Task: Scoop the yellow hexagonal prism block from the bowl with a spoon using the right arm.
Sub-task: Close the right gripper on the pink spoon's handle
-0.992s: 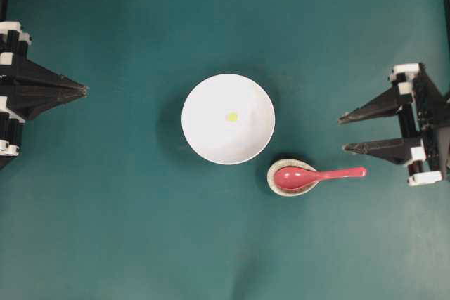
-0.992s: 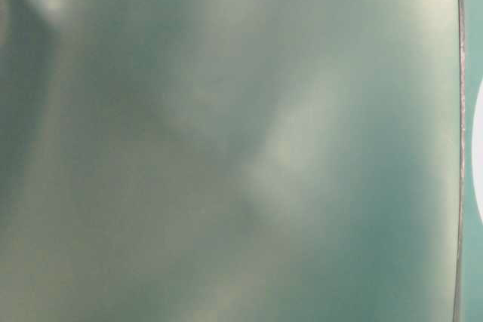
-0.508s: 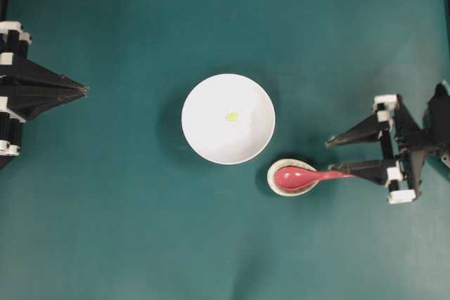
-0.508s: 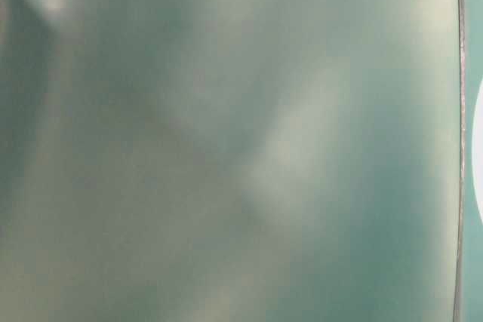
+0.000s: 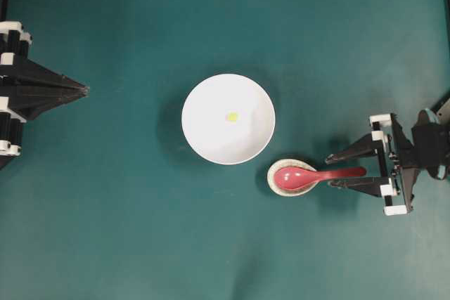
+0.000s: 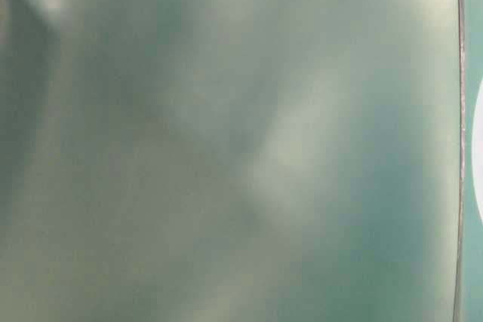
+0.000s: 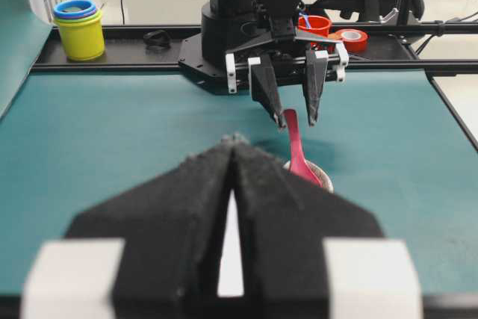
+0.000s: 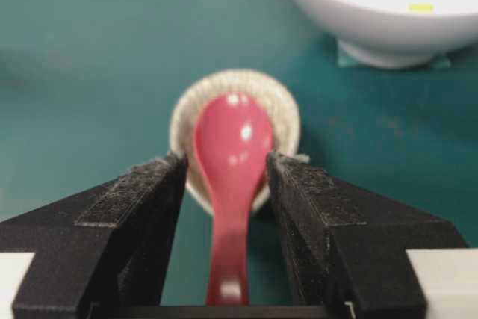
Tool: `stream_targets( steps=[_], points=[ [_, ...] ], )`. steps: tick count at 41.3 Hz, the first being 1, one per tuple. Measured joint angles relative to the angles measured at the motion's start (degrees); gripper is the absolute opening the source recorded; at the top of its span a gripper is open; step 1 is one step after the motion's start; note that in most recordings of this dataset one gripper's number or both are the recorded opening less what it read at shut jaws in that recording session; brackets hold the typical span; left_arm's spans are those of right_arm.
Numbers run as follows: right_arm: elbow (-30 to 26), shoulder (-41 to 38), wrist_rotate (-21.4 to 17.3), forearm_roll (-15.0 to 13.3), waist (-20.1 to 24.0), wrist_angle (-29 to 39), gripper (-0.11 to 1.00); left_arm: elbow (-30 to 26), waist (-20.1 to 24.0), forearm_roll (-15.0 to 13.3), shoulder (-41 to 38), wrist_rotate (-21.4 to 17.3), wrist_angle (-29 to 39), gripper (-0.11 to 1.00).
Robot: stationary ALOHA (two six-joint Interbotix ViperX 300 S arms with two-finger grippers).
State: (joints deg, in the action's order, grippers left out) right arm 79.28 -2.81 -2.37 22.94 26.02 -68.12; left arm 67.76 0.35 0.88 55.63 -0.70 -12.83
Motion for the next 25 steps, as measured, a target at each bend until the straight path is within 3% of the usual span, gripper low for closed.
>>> stream_targets(
  steps=[25],
  points=[
    [-1.32,-6.5,-1.67,0.18,0.18,1.76,0.54,0.0,0.0,0.0,-0.09,0.09,0.09,0.0]
  ],
)
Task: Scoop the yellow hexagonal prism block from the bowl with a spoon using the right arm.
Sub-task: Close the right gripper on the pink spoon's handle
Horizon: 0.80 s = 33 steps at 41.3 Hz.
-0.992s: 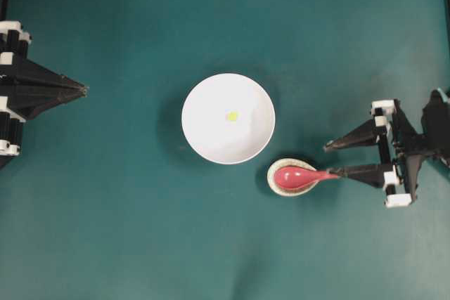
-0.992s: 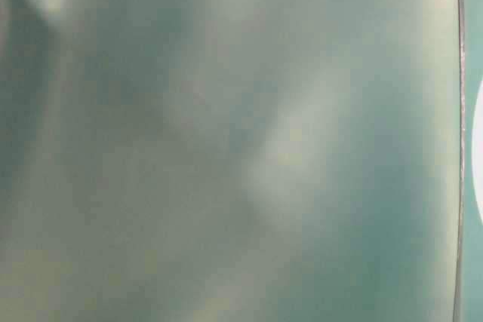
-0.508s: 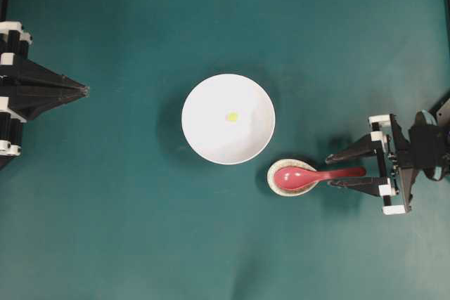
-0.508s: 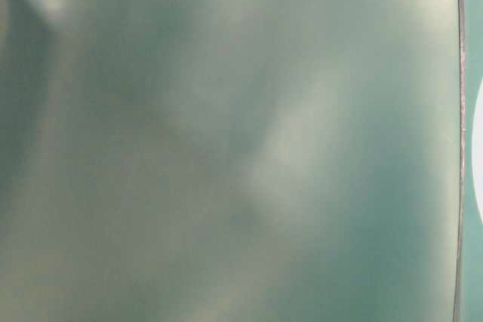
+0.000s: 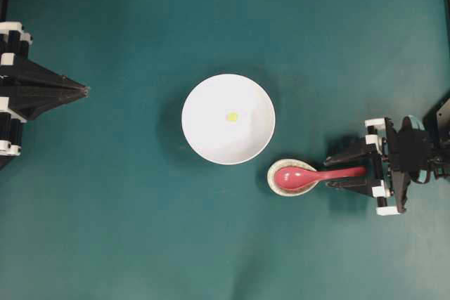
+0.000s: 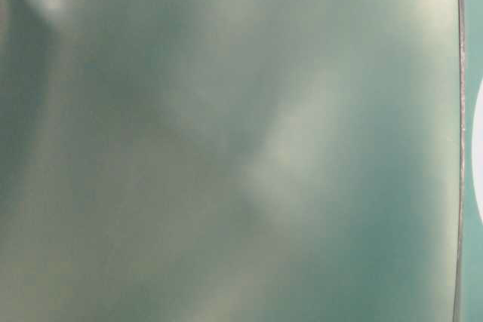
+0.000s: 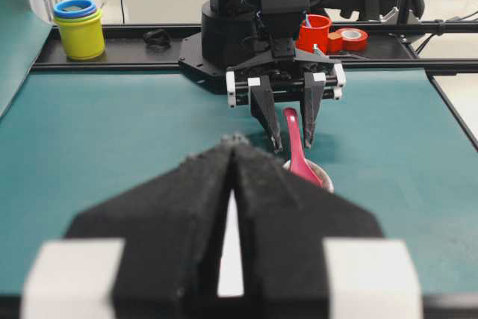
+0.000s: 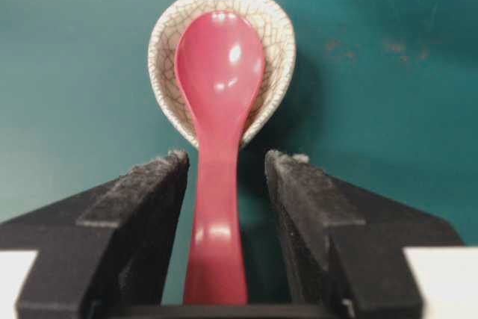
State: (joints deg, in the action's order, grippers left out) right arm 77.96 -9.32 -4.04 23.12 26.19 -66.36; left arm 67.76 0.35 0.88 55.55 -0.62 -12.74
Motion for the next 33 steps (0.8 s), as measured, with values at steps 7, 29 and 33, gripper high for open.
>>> stream_targets(
  steps=[7,29,33],
  points=[
    [-0.79,-0.35,0.0,-0.09,-0.09,0.35,0.54,0.0,0.0,0.09,0.0,-0.09,0.0,0.0],
    [-0.88,-0.35,2.55,-0.18,0.0,0.44,0.54,0.0,0.0,0.09,0.0,-0.09,0.0,0.0],
    [-0.88,-0.35,2.72,-0.09,-0.09,0.35,0.53,0.0,0.0,0.0,0.0,-0.09,0.0,0.0]
  ],
)
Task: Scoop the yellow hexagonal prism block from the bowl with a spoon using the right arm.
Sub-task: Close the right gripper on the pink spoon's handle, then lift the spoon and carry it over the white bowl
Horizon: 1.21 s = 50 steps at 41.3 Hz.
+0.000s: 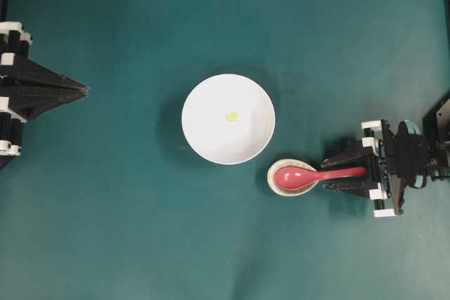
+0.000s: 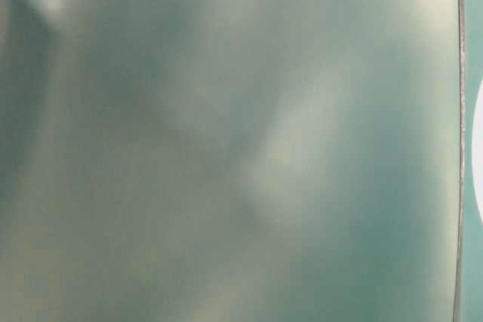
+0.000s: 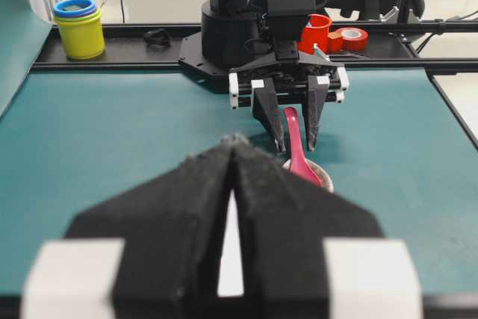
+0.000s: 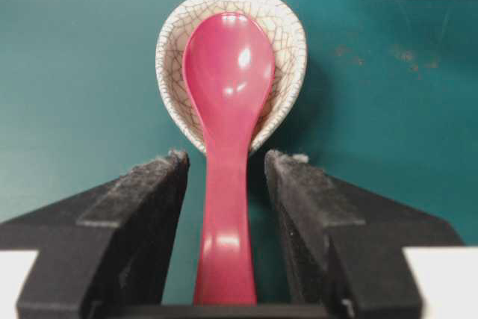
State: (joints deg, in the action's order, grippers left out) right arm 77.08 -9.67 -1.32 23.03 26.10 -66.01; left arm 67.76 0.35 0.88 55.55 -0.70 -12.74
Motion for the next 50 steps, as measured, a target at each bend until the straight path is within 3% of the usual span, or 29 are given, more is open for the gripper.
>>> stream_targets(
  steps=[7,15,31,39,50],
  points=[
    [-0.09,0.0,0.0,0.0,0.09,0.0,0.49,0.0,-0.09,0.0,0.0,0.0,0.18,0.0],
    [-0.26,0.0,0.0,-0.09,0.09,0.0,0.24,0.0,0.0,0.0,0.0,0.0,0.26,0.0],
    [-0.18,7.65,0.79,-0.09,0.09,2.64,0.24,0.0,0.0,0.0,0.0,0.0,0.44,0.0],
    [-0.44,16.52,2.9,0.0,-0.53,10.11,0.24,0.0,0.0,0.0,0.0,0.0,0.35,0.0],
    [-4.04,29.09,7.03,0.0,-7.29,29.36,0.24,0.0,0.0,0.09,0.0,0.18,0.44,0.0]
  ],
)
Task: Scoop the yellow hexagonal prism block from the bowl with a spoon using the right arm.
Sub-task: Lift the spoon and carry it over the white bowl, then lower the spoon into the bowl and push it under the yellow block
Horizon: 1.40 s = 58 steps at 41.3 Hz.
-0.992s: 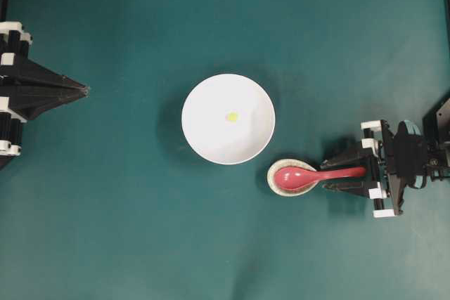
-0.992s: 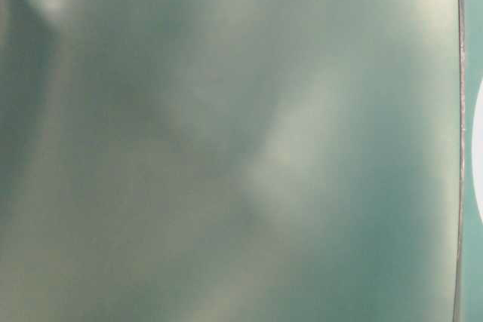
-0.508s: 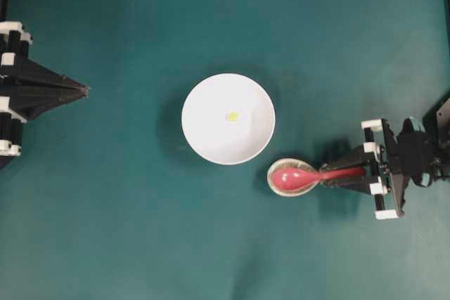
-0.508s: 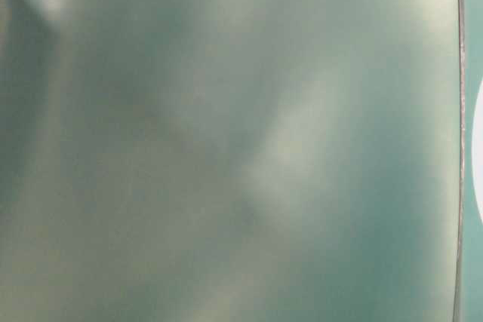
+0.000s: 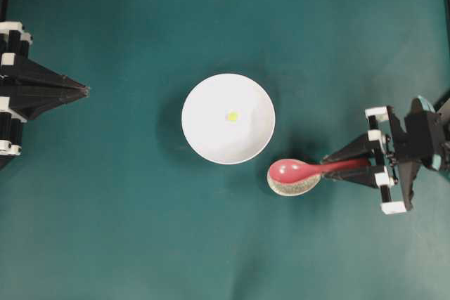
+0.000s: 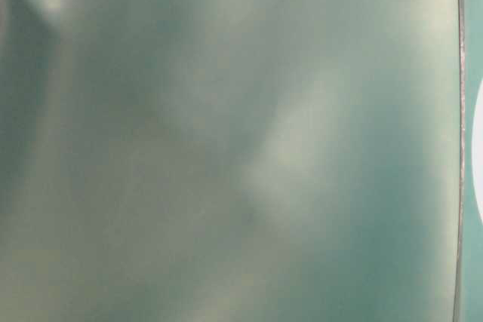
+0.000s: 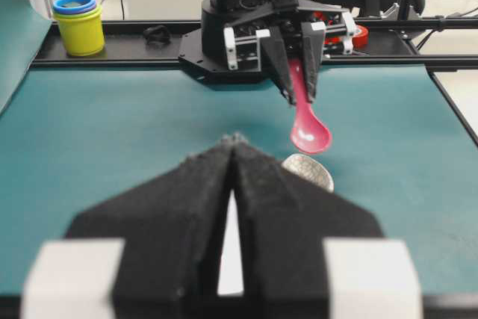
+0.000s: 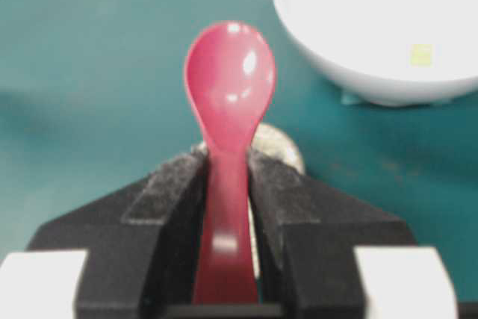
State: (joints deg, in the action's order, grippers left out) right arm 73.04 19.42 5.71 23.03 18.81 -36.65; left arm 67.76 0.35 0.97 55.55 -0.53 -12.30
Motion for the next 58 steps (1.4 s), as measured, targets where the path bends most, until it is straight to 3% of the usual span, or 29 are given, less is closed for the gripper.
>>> stream_targets(
  steps=[12,20,29,47,58],
  points=[
    [-9.23,7.12,5.01,-0.09,-11.6,25.4,0.24,0.0,-0.09,-0.09,0.0,0.0,0.0,0.0],
    [-16.96,6.68,7.47,-0.53,-18.37,40.25,0.24,0.0,0.0,-0.09,0.0,0.0,0.09,0.0],
    [-25.22,2.64,7.65,-2.11,-24.26,53.79,0.24,0.0,0.0,-0.09,0.0,0.0,0.18,0.0],
    [-41.66,-11.78,7.12,-7.65,-28.92,74.36,0.24,0.0,0.0,-0.09,-0.09,0.0,0.18,0.0],
    [-48.16,-17.14,6.94,-10.81,-29.0,81.39,0.24,0.0,0.0,0.0,0.0,0.0,0.18,0.0]
  ],
)
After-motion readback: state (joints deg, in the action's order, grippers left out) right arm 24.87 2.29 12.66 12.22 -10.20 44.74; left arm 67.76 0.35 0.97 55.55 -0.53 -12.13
